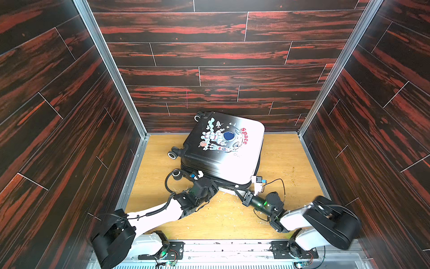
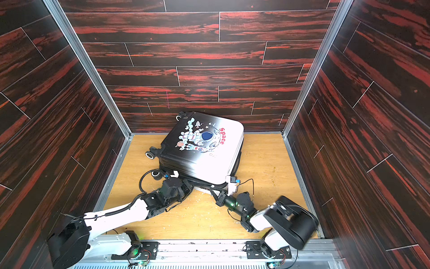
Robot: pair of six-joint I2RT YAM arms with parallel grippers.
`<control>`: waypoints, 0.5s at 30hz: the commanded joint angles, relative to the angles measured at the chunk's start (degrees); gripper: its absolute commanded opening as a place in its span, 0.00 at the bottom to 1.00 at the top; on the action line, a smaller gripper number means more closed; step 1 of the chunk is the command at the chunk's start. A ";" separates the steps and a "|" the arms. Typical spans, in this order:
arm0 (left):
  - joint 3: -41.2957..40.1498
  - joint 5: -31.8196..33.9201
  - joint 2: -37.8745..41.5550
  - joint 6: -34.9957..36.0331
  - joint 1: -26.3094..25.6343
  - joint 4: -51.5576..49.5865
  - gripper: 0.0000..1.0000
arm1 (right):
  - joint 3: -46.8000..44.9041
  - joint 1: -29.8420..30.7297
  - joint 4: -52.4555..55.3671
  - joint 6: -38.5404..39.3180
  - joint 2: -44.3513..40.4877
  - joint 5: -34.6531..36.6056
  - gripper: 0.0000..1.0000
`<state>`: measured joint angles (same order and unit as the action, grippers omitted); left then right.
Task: Open the suitcase zippers
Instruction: Unzip the zipper on the suitcase.
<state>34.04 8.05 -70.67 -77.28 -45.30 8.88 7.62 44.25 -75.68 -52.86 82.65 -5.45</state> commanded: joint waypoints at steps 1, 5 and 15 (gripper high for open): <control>-1.07 8.71 4.17 2.22 3.42 -7.66 0.00 | -1.69 -3.94 3.58 0.98 -4.32 4.35 0.00; -1.64 9.68 5.40 2.44 5.02 -9.59 0.00 | -3.19 -4.91 5.61 0.19 -7.80 2.95 0.00; -3.27 9.74 9.12 4.33 7.29 -14.91 0.00 | 0.31 -5.46 25.74 5.66 -18.93 8.31 0.00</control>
<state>31.73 11.90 -63.13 -74.65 -38.94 -1.61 4.93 39.03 -59.55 -50.65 65.63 -1.28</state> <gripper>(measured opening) 0.054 0.046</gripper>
